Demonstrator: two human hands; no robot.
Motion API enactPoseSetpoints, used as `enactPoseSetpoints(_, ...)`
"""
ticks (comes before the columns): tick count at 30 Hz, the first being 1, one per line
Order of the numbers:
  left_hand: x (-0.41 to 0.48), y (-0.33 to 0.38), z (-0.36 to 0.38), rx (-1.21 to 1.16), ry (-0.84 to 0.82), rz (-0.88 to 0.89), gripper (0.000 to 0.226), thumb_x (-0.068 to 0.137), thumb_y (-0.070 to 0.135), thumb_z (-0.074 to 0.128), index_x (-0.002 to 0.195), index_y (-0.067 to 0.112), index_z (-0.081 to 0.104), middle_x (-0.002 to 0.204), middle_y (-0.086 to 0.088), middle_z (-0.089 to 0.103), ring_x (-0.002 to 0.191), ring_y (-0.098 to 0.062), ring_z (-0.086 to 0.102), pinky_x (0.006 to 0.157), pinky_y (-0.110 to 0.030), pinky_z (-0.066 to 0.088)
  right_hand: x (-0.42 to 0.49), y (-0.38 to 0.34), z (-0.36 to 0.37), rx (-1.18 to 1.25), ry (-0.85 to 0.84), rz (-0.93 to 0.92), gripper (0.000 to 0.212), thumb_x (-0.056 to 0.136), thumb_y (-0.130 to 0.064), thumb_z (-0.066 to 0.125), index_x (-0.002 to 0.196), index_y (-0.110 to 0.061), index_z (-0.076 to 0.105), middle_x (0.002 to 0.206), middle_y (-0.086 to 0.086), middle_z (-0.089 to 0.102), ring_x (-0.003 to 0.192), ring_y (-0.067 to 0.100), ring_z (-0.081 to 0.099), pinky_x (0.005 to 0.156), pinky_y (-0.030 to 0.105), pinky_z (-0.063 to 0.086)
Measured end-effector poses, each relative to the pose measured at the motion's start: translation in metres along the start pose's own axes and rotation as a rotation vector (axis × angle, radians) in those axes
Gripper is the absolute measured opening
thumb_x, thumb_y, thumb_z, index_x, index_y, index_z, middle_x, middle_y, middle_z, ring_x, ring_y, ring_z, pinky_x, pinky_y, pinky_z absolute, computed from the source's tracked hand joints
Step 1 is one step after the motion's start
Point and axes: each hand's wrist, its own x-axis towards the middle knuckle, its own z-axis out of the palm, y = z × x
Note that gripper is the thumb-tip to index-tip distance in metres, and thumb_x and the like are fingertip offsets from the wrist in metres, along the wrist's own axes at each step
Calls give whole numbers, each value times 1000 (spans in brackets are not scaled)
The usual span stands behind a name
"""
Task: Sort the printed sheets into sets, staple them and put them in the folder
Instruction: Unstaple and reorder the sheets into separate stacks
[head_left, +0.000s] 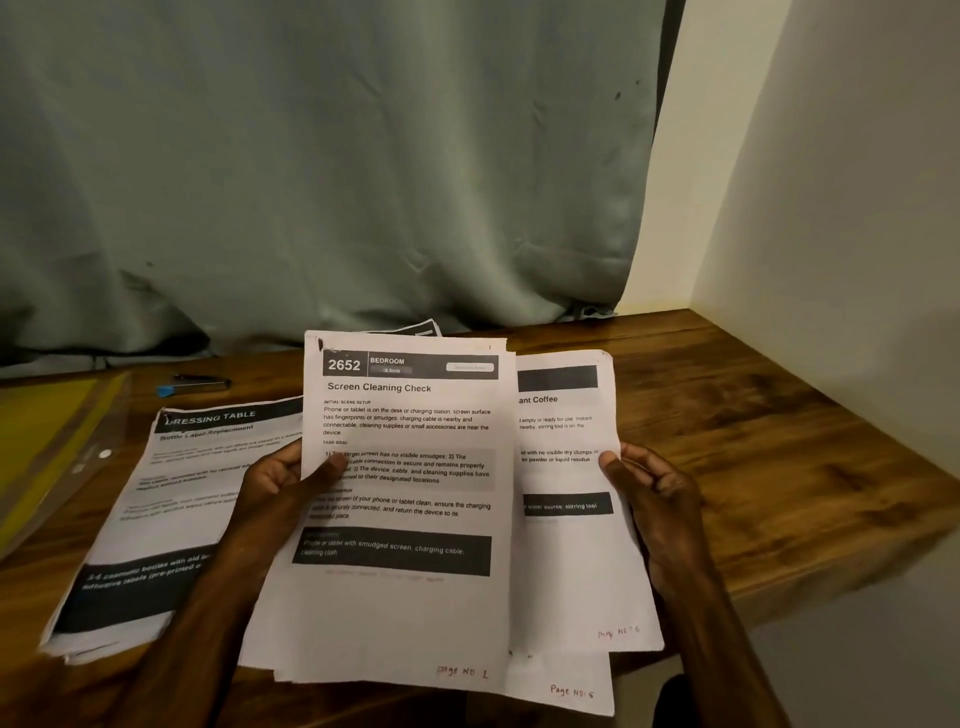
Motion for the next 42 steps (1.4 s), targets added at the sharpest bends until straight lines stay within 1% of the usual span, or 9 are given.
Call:
enactPoseSetpoints(7,-7,7,2,-89,-37,22,45,72,26,74,116,16,67,103,-7,79,86,-27,77,62,-34,64,-2,-6,6,0,-5,-3,21,94,-12,68,114,-6,69,107,13,76,93,35,75,83,49,61)
enactPoseSetpoints(12,-6,6,5,-169,-59,14,38,90,11,63,126,20,64,114,-9,76,95,-29,76,72,-39,65,-9,-8,29,-71,-112,-33,23,94,-20,69,116,-12,68,108,7,77,93,30,75,79,48,62)
enactPoseSetpoints(17,-3,5,9,-60,27,82,55,91,10,67,136,38,51,121,2,69,103,-23,70,65,-27,63,-18,-12,54,-121,-145,-56,16,93,-27,70,108,-29,67,101,-9,76,86,14,75,68,30,63)
enactPoseSetpoints(24,-2,-1,9,-42,105,120,62,91,9,69,145,31,48,120,6,68,95,-14,74,61,-23,61,-32,-13,68,-55,-174,33,17,93,-32,70,109,-29,68,100,-3,78,89,25,76,76,53,63)
enactPoseSetpoints(27,3,-5,5,-55,117,27,65,85,20,75,145,33,51,126,-2,69,107,-25,70,76,-39,63,-41,-11,75,-76,-175,52,17,93,-36,69,108,-30,69,98,-5,77,84,22,76,67,40,64)
enactPoseSetpoints(31,3,-7,2,-124,65,-131,43,88,24,72,130,23,66,117,-11,75,105,-37,72,89,-53,58,-48,-9,82,-36,-209,59,19,98,-30,63,112,-20,71,99,-1,78,83,20,76,62,28,61)
enactPoseSetpoints(35,-2,-6,3,-130,-5,-205,36,92,24,68,127,14,67,116,-17,74,106,-41,70,84,-53,60,-49,-7,81,-29,-227,52,20,100,-24,60,114,-14,70,103,5,77,81,16,76,61,22,59)
enactPoseSetpoints(40,-5,-4,4,-131,-15,-196,36,91,23,69,126,14,67,115,-17,74,104,-41,72,85,-56,60,-44,-10,65,-64,-260,89,18,101,-30,59,106,-19,72,97,0,78,83,19,76,60,25,59)
enactPoseSetpoints(42,-3,-4,2,-130,-7,-190,35,91,23,69,126,14,67,115,-16,75,103,-41,72,83,-55,61,-34,-6,52,-166,-163,6,13,99,-23,62,102,-15,73,96,3,77,78,17,76,58,28,60)
